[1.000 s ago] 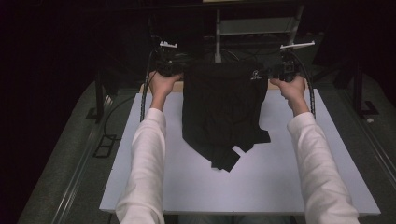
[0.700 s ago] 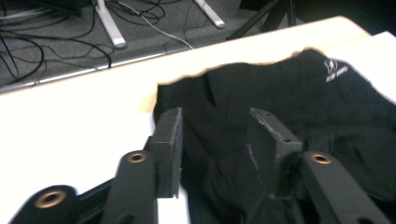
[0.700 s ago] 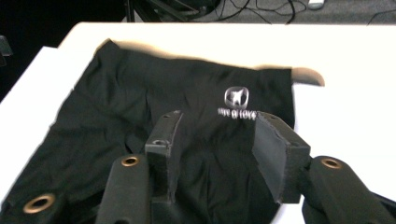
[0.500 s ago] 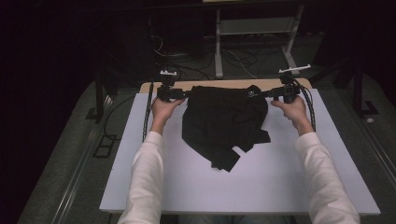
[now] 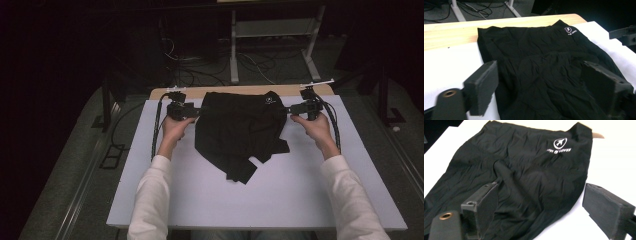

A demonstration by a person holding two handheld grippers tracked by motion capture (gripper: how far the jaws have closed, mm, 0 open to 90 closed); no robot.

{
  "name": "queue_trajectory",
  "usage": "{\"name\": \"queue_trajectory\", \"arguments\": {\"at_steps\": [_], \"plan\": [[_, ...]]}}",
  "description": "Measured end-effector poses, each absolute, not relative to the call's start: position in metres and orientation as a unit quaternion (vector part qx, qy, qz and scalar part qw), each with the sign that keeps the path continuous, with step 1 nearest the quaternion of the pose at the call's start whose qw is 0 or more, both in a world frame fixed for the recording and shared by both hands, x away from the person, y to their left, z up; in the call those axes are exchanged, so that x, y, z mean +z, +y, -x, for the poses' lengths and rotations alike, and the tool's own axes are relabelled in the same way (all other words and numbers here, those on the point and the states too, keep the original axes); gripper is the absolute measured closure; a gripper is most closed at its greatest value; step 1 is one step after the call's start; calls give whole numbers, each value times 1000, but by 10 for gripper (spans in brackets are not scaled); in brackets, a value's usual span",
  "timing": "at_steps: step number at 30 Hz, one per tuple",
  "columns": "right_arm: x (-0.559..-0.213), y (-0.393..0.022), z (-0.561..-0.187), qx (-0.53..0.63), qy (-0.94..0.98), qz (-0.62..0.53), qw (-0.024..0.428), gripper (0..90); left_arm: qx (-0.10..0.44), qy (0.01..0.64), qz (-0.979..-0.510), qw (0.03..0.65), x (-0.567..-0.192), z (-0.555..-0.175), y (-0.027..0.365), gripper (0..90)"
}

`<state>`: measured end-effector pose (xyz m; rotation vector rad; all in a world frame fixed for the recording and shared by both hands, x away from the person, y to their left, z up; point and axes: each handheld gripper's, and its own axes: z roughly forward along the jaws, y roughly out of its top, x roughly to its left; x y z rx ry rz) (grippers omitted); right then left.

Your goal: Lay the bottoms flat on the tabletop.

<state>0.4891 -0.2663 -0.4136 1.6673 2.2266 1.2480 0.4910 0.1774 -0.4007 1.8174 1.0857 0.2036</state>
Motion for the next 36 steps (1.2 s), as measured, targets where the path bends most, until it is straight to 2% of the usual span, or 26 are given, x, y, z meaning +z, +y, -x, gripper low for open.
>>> {"name": "queue_trajectory", "arguments": {"at_steps": [2, 4, 12, 22, 36], "plan": [[-414, -266, -485, 410, 733, -541, 47, 18, 88, 446, -746, 487, -400, -489, 177, 35], [-415, -265, -482, 414, 734, -537, 47, 0, 91, 443, -745, 490, -400, -483, 176, 6], [-422, -265, -453, 441, 733, -515, 48, 0, 102, 421, -745, 508, -396, -456, 174, 0], [-429, -263, -434, 426, 747, -508, 46, 0, 96, 399, -757, 508, -404, -437, 164, 0], [-441, -266, -410, 423, 747, -512, 27, 85, 87, 371, -775, 505, -414, -412, 142, 0]]}}
